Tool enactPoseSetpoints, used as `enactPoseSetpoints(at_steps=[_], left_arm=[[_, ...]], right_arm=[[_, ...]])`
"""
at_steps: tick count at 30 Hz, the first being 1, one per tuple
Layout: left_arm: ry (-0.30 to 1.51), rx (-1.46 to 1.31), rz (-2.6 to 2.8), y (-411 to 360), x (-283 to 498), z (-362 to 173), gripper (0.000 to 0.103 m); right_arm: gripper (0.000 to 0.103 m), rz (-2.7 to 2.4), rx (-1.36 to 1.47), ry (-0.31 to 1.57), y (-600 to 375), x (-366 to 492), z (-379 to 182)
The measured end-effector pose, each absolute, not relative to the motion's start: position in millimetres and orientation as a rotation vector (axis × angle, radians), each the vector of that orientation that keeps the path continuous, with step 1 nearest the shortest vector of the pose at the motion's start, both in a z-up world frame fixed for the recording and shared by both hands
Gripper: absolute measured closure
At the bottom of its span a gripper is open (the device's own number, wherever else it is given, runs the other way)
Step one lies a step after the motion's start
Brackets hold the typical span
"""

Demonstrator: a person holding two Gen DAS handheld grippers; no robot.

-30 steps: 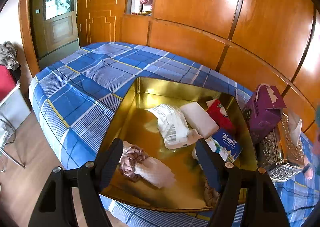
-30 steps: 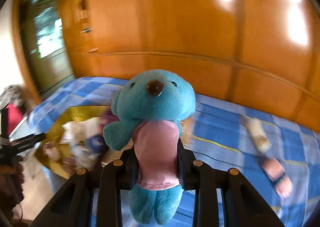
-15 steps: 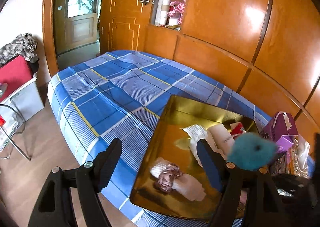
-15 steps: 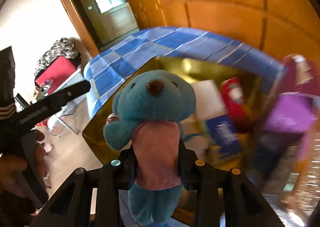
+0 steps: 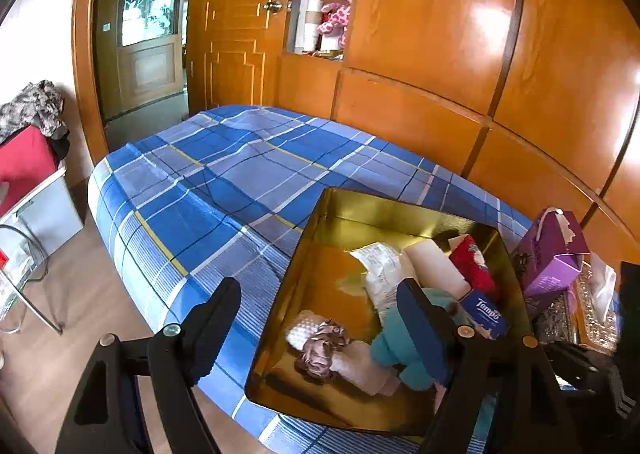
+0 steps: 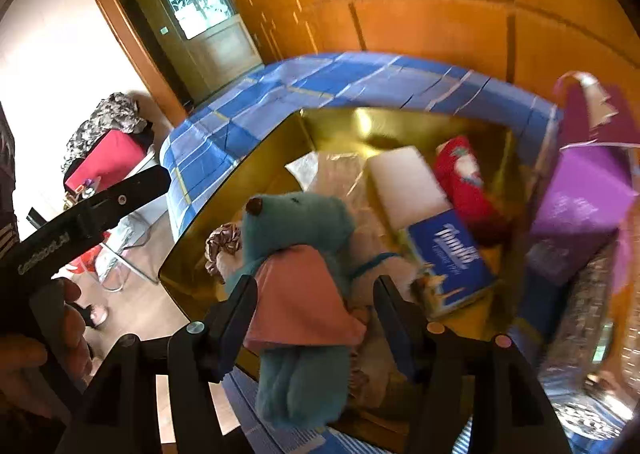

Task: Organize soft objects
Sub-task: 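Carry the blue teddy bear into the gold tray and open the right tool, then move both tools back toward the remaining items on the bed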

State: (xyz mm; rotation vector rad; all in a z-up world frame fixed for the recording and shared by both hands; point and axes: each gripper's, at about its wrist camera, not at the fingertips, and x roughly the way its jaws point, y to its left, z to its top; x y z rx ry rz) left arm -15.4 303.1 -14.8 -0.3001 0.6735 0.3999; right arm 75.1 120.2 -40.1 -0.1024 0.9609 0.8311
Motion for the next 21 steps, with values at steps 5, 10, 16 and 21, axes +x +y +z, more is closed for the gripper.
enactPoseSetpoints(at_steps=[5, 10, 16, 21], left_arm=[[0.651, -0.259, 0.374, 289, -17, -6, 0.022], [0.641, -0.232, 0.339, 273, -16, 0, 0.021], [0.641, -0.196, 0.274, 248, -14, 6, 0.021], [0.631, -0.143, 0.212, 223, -11, 14, 0.021]], right_arm=[[0.042, 0.782, -0.148, 0.890, 101, 59, -27], [0.042, 0.730, -0.169, 0.810, 76, 40, -14], [0.042, 0.642, -0.138, 0.744, 35, 28, 0], [0.042, 0.552, -0.090, 0.713, -5, 28, 8]])
